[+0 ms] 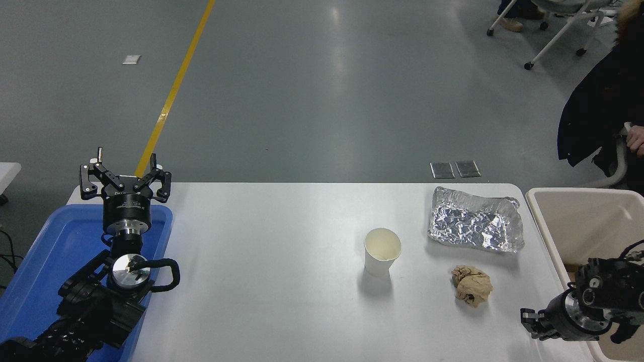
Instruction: Pick up paper cup place in dustbin
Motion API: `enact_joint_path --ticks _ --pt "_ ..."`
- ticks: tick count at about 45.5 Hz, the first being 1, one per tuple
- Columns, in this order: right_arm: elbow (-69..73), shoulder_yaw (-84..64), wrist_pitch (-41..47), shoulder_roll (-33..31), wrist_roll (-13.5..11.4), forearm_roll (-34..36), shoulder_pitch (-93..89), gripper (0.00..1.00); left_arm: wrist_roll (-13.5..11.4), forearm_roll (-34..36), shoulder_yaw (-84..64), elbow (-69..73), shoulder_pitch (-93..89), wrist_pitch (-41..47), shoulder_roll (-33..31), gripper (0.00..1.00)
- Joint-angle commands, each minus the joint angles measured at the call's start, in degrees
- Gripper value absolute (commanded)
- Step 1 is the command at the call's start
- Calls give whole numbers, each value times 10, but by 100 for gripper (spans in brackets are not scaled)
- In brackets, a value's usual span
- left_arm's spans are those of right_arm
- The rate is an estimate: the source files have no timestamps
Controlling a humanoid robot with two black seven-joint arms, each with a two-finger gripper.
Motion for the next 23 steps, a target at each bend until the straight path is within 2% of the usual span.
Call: enact_joint_path --ticks 1,17,23 --pt "-1 1 -1 2 0 0 -2 14 0 0 1 0 0 0 0 99" --pt "4 1 0 9 0 3 8 19 0 0 1 0 0 0 0 99" --pt "13 1 8 4 0 7 45 30 0 0 1 0 0 0 0 99"
